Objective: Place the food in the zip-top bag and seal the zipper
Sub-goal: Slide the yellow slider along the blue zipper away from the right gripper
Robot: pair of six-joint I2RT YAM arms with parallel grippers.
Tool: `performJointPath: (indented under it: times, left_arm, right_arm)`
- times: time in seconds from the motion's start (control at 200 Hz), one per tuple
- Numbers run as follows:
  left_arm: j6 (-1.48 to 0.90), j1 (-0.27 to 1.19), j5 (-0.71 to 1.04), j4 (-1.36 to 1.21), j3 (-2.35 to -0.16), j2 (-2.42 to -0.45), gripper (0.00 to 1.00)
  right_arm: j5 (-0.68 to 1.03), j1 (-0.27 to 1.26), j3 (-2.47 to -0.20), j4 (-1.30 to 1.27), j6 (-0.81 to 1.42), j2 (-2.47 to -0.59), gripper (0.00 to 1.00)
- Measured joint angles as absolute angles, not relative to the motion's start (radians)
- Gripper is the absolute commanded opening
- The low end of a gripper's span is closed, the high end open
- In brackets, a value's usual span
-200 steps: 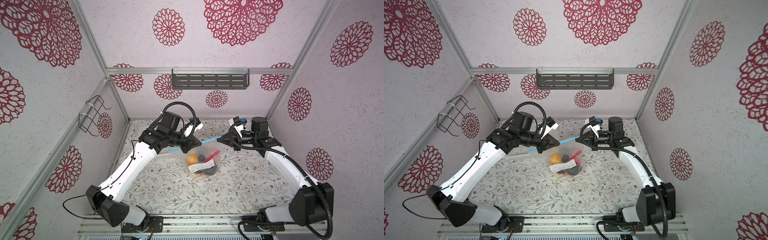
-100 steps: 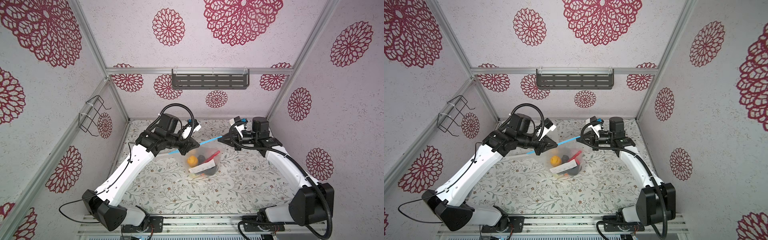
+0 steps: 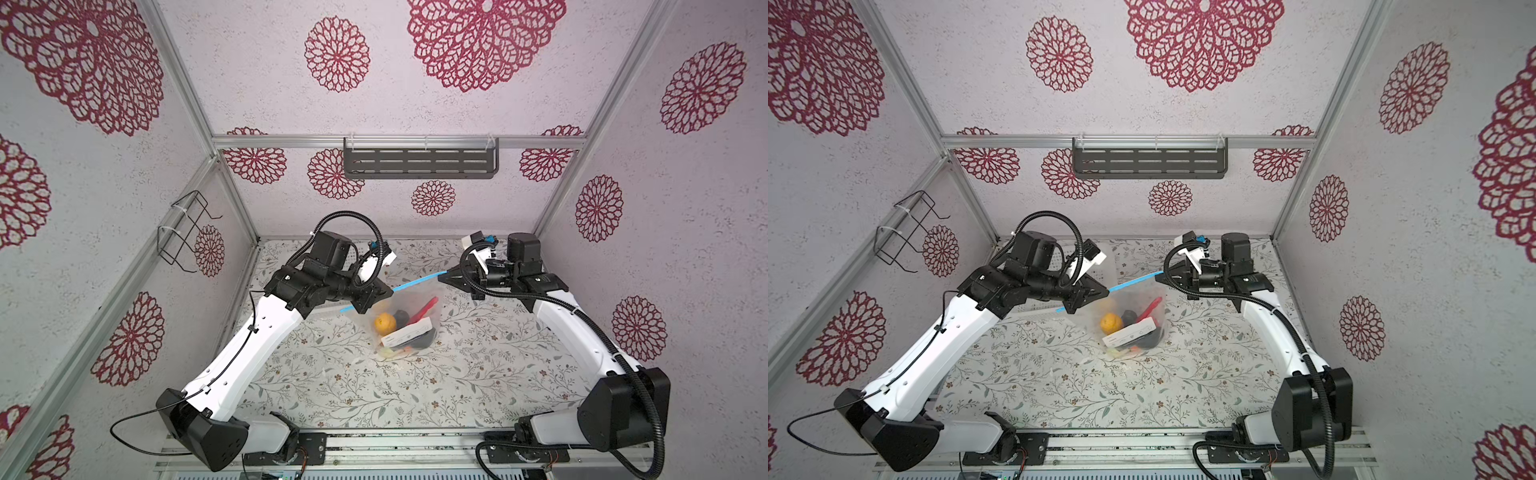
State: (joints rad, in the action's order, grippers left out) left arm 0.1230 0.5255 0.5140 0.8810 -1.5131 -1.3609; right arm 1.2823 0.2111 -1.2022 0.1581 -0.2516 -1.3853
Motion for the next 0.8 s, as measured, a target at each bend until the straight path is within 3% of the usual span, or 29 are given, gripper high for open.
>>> performJointPath:
  times: [0.801]
  left_arm:
    - [0.097,0.518,0.463,0.925,-1.473,-1.275,0.1]
  right_arm:
    - [1.23,0.207,-1.245,0.262,-0.32,-1.385,0.0]
